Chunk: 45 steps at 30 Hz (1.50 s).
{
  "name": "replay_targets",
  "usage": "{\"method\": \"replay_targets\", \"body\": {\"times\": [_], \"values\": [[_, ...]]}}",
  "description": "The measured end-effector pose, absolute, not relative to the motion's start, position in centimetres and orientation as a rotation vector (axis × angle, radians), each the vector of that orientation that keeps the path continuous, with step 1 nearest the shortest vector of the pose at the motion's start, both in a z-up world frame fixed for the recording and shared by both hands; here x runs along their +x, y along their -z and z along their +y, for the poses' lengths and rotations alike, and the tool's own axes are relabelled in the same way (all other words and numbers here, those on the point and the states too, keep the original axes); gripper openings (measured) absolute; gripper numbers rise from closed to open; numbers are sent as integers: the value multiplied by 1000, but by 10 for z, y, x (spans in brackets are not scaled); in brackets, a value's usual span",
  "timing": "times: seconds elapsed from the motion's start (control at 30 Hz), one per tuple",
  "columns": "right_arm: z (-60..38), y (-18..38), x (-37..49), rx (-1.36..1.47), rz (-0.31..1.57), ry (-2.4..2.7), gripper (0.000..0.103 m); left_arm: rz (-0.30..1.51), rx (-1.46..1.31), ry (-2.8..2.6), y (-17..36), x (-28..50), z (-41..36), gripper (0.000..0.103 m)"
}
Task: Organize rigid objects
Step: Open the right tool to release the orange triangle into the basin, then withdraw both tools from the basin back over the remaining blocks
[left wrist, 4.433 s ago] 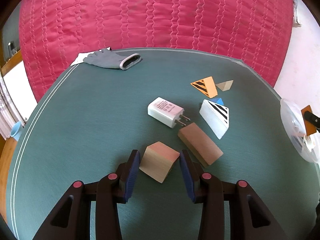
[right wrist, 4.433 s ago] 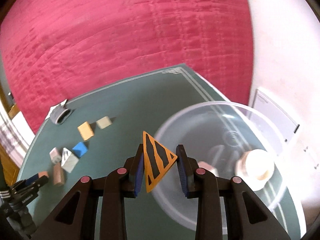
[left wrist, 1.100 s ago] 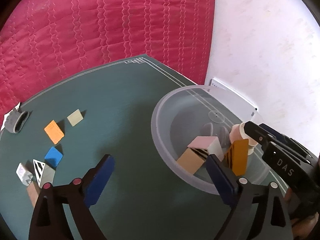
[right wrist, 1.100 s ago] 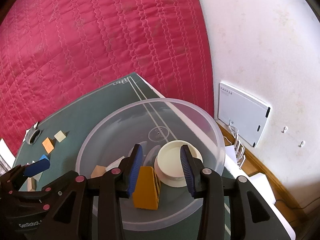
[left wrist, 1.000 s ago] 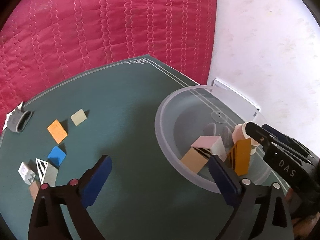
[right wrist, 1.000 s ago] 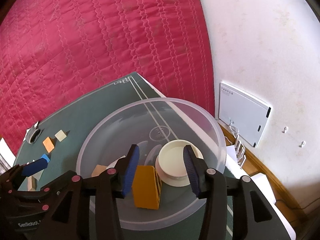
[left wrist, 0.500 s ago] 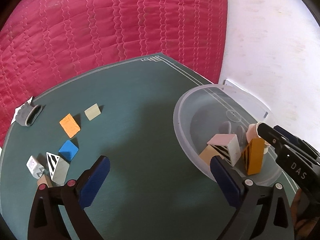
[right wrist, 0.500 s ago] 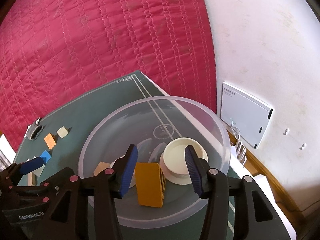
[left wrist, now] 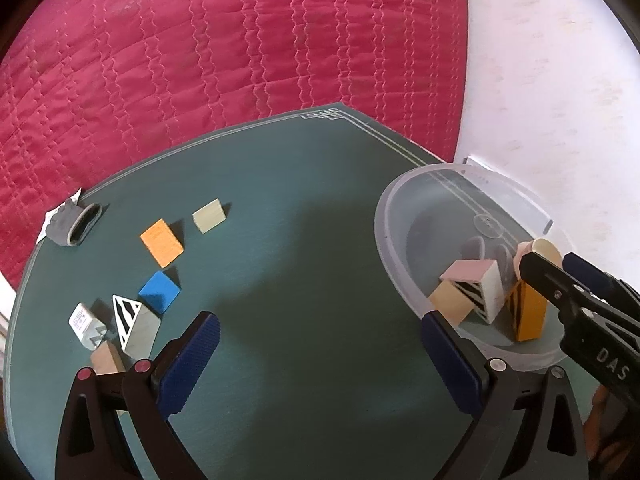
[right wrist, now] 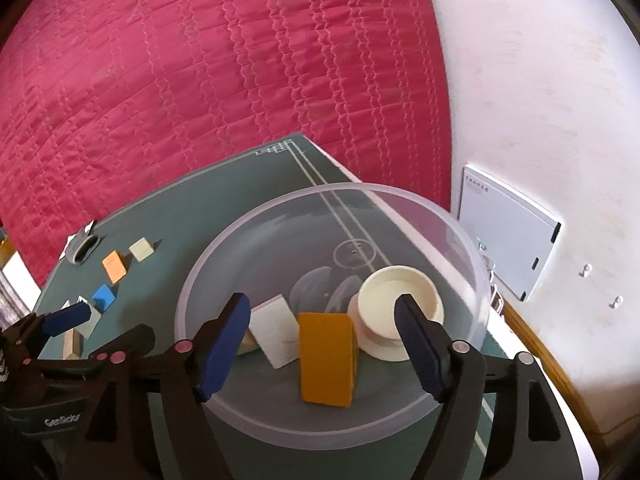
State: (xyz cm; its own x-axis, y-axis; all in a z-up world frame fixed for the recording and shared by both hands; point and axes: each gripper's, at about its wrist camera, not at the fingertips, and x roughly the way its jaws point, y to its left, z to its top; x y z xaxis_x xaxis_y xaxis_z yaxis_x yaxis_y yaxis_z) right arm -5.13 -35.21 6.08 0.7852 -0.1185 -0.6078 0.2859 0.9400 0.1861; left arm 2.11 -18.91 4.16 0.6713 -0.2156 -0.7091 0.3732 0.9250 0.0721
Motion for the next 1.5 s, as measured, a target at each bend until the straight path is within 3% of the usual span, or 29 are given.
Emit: {"method": "replay_targets", "body": {"times": [1.5], "values": [[-287,-61,-51,164,657,85,78,831,111,159,-35,21,-95,102]]}}
